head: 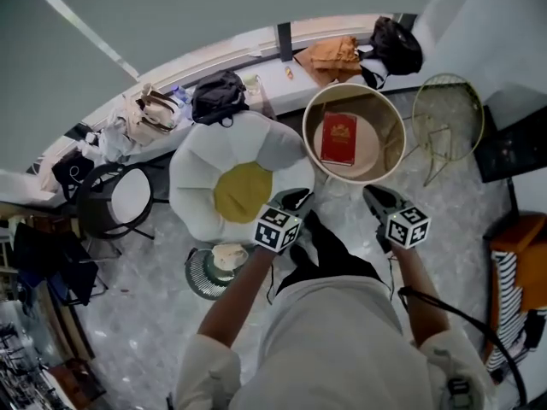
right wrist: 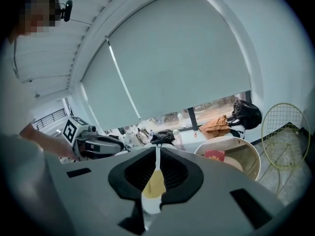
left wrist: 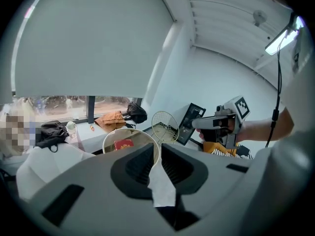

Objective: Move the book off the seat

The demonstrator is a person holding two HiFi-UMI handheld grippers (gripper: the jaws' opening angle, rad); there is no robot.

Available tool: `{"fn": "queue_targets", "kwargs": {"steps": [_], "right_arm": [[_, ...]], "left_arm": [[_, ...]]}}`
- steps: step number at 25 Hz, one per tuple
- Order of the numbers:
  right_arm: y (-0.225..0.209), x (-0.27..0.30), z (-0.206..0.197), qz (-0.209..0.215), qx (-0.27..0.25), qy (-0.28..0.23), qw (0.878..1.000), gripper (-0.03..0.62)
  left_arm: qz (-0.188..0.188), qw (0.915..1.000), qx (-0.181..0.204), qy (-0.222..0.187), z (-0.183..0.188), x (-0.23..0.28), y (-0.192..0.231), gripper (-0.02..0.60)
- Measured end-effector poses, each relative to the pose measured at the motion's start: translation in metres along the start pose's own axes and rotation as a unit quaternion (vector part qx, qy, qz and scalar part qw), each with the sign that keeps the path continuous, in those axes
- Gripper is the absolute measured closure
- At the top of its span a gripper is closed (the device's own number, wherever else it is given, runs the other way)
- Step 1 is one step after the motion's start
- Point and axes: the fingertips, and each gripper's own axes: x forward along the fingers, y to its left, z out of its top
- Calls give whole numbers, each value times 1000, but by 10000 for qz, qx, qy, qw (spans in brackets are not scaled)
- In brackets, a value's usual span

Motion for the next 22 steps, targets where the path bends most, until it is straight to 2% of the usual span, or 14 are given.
{"fn": "queue_targets", "kwargs": {"steps": [5, 13, 22], "right_arm": [[15, -31, -1, -22, -45, -128, 9999, 542], [14, -78, 3, 33, -71, -253, 9996, 542], [-21, -119, -2, -101, 78, -256, 9996, 546]], "left_arm": [[113, 9997, -24, -198, 8, -23, -18, 554], [228, 9960, -510, -691, 25, -45, -44, 580], [59, 9943, -706, -797, 24, -41, -75, 580]]}}
